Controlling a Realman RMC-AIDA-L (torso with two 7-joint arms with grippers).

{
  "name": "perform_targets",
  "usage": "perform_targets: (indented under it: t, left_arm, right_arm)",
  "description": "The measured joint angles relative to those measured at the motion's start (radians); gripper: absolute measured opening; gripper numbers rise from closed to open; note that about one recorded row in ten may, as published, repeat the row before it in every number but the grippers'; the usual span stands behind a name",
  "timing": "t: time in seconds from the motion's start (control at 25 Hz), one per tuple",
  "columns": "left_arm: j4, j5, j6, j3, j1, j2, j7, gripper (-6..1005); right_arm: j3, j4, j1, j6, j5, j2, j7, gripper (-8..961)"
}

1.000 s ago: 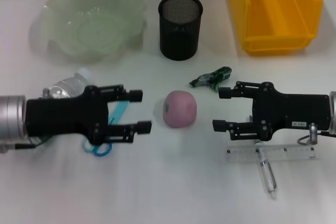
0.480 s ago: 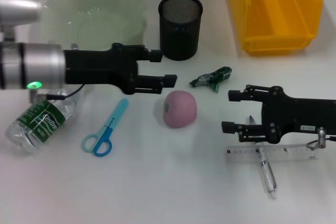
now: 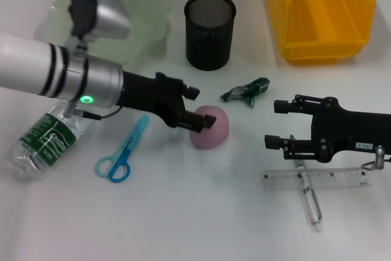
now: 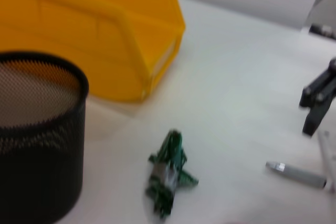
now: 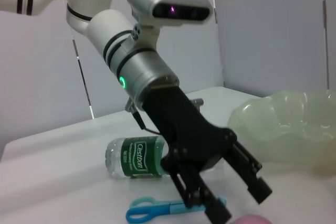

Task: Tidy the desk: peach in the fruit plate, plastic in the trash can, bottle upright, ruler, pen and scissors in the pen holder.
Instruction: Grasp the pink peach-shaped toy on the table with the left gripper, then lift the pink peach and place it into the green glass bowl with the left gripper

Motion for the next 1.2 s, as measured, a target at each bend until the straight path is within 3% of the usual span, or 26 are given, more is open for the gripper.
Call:
perform_targets:
  t: [0.04, 0.16, 0.2, 0.8, 1.04, 1.2]
  left_arm:
    - [0.000, 0.000, -0.031, 0.046, -0.003, -0.001, -0.021, 692]
    - [0.000, 0.000, -0.031, 0.046, -0.003, -0.001, -0.021, 687]
    - [-0.001, -0.007, -0.095, 0.167, -0.009, -0.007, -0.051, 685]
    - [0.005, -0.028, -0.133, 0.210, -0.012, -0.008, -0.051, 659]
    - [0.007, -0.039, -0.123, 0.215, -0.010, -0.008, -0.050, 545]
    - [0.019, -0.115, -0.112, 0.208, 0.009, -0.003, -0.050, 469]
  right_arm:
    - [0.000, 0.000, 0.000, 0.000, 0.000, 0.000, 0.000, 733]
    - [0.000, 0.000, 0.000, 0.005, 0.001, 0.000, 0.000, 732]
    - [0.000, -0.001, 0.001, 0.005, 0.001, 0.000, 0.000, 731]
    - [0.000, -0.001, 0.004, 0.006, -0.001, 0.001, 0.000, 723]
    - [0.000, -0.001, 0.002, 0.005, -0.003, 0.001, 0.000, 720]
    - [0.000, -0.001, 0.000, 0.005, -0.003, 0.001, 0.000, 718]
